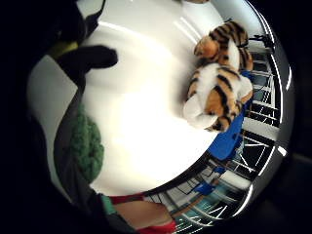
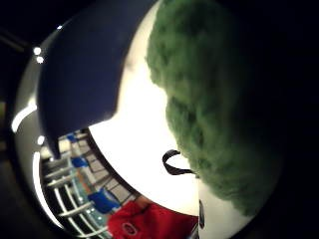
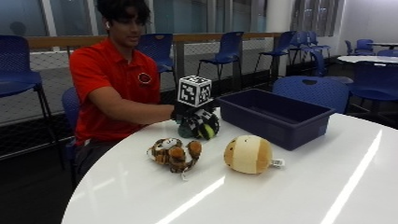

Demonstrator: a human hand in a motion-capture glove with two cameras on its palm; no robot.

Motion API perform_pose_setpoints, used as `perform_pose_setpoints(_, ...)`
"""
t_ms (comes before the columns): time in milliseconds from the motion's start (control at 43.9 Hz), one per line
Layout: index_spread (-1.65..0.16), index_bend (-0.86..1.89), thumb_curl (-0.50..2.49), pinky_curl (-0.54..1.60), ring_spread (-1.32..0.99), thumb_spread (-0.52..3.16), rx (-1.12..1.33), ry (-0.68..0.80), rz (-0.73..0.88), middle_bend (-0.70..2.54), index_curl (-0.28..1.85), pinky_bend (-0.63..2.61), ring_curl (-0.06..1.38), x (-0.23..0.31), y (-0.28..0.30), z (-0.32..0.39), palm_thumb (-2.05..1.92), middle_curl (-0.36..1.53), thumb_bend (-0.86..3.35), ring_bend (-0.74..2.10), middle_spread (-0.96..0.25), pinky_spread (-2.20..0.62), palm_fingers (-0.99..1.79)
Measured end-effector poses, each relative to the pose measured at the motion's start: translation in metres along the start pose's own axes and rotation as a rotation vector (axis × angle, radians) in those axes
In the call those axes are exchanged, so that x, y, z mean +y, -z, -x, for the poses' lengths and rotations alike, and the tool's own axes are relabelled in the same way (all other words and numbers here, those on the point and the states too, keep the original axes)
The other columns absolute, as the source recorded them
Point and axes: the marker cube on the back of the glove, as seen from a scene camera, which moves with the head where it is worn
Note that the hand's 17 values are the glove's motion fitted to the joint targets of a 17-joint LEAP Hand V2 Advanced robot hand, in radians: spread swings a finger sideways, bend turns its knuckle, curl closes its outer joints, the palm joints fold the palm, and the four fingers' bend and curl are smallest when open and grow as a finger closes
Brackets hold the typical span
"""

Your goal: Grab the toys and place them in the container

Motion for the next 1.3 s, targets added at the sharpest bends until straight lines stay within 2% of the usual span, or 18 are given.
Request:
perform_pose_setpoints(23,-0.4,0.3,0.31,0.36,-0.12,1.25,0.009,0.007,-0.015,0.26,0.37,1.05,0.23,0.001,0.0,0.001,0.29,0.26,0.13,0.58,-0.19,-0.28,0.68)
perform_pose_setpoints(46,-0.4,0.31,0.29,0.34,-0.09,1.25,0.021,0.017,-0.033,0.19,0.37,1.01,0.21,0.001,0.001,0.003,0.2,0.24,0.07,0.54,-0.18,-0.27,0.5)
perform_pose_setpoints(68,-0.4,0.29,0.34,0.39,-0.16,1.25,0.036,0.029,-0.057,0.31,0.39,1.06,0.27,0.001,0.002,0.004,0.34,0.29,0.15,0.63,-0.22,-0.32,0.76)
perform_pose_setpoints(159,-0.4,0.24,0.4,0.37,-0.25,1.21,0.089,0.078,-0.134,0.31,0.39,1.04,0.29,0.003,0.006,0.009,0.47,0.3,0.2,0.71,-0.29,-0.38,0.87)
perform_pose_setpoints(342,-0.41,0.27,0.52,0.37,-0.41,0.99,-0.067,0.099,-0.069,0.41,0.45,0.95,0.34,0.001,0.018,-0.011,0.63,0.36,0.23,0.78,-0.39,-0.44,1.06)
perform_pose_setpoints(478,-0.42,0.28,0.58,0.38,-0.46,0.88,-0.134,0.074,-0.068,0.43,0.51,0.92,0.37,-0.002,0.033,-0.028,0.66,0.39,0.22,0.81,-0.43,-0.46,1.08)
perform_pose_setpoints(706,-0.44,0.28,0.67,0.4,-0.49,0.75,-0.108,0.048,-0.102,0.45,0.59,0.91,0.39,-0.022,0.078,-0.024,0.68,0.44,0.19,0.79,-0.47,-0.47,1.04)
perform_pose_setpoints(1298,-0.48,0.23,0.83,0.43,-0.53,0.64,-0.025,0.073,-0.169,0.43,0.82,0.92,0.44,-0.115,0.156,0.054,0.71,0.56,0.14,0.76,-0.52,-0.47,0.96)
